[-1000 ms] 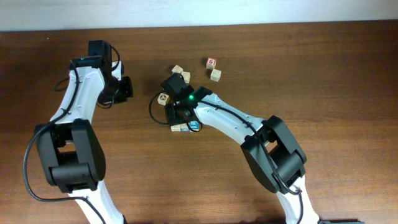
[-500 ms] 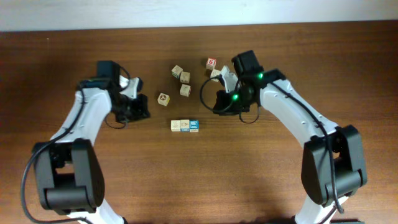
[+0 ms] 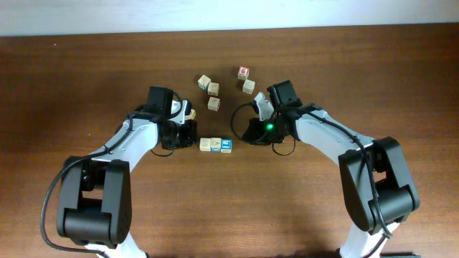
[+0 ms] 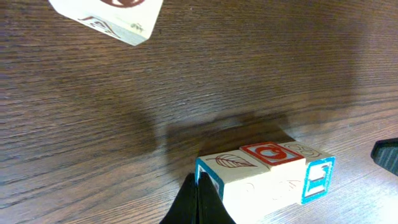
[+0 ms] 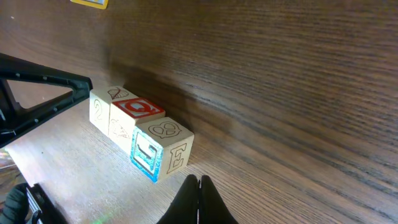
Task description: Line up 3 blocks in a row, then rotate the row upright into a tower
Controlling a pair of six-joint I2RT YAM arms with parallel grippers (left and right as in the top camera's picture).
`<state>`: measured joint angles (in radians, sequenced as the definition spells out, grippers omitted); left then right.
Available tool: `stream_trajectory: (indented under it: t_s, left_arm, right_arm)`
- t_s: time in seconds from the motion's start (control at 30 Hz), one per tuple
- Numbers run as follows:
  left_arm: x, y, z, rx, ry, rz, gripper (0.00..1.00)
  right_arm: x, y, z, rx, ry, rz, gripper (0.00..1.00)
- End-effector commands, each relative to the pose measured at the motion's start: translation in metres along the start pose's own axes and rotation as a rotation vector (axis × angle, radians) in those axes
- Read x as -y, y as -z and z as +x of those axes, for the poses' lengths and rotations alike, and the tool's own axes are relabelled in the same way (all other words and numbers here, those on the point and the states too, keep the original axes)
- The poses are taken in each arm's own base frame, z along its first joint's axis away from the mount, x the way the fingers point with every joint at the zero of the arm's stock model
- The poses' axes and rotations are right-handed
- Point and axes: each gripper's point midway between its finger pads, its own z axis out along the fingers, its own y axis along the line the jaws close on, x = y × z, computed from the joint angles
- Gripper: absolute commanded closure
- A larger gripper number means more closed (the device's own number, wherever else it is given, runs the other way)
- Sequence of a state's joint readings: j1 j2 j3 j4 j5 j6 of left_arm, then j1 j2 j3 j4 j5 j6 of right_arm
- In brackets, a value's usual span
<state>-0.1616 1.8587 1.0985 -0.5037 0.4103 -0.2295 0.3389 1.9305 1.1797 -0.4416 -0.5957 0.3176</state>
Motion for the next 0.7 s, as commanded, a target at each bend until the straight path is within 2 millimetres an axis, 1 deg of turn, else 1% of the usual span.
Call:
stream_trajectory:
  t_s: [0.0, 0.13, 0.2, 0.3, 0.33, 0.4, 0.5, 0.57, 0.67]
  left_arm:
    - [-0.004, 0.001, 0.004, -0.007, 0.016, -0.017, 1.00]
    - [-0.007, 0.000, 0.015, -0.042, -0.005, -0.022, 1.00]
    - [0.004, 0.000, 0.018, -0.058, -0.069, 0.039, 1.00]
    - [0.008, 0.000, 0.018, -0.058, -0.114, 0.063, 1.00]
    - [0.008, 0.000, 0.018, -0.058, -0.113, 0.065, 1.00]
    - [0.016, 0.001, 0.019, -0.062, -0.128, 0.113, 1.00]
    - [0.016, 0.001, 0.019, -0.062, -0.127, 0.113, 1.00]
    - [0.016, 0.001, 0.019, -0.062, -0.127, 0.113, 1.00]
    - [0.016, 0.001, 0.019, -0.062, -0.127, 0.113, 1.00]
  right_arm:
    - [0.005, -0.002, 0.003, -0.013, -0.019, 0.007, 0.96]
    - [0.000, -0.006, 0.007, -0.023, -0.006, 0.008, 0.96]
    - [0.000, -0.006, 0.008, -0.025, -0.007, 0.007, 0.96]
    - [-0.001, -0.006, 0.010, -0.033, -0.034, 0.006, 0.96]
    - [-0.004, -0.008, 0.012, -0.038, -0.033, 0.005, 0.96]
    - [-0.011, -0.015, 0.017, -0.049, -0.036, 0.023, 0.96]
    - [-0.009, -0.023, 0.021, -0.053, -0.085, 0.062, 0.96]
    - [-0.001, -0.031, 0.025, -0.073, -0.117, 0.071, 0.96]
    - [-0.001, -0.031, 0.025, -0.073, -0.128, 0.071, 0.96]
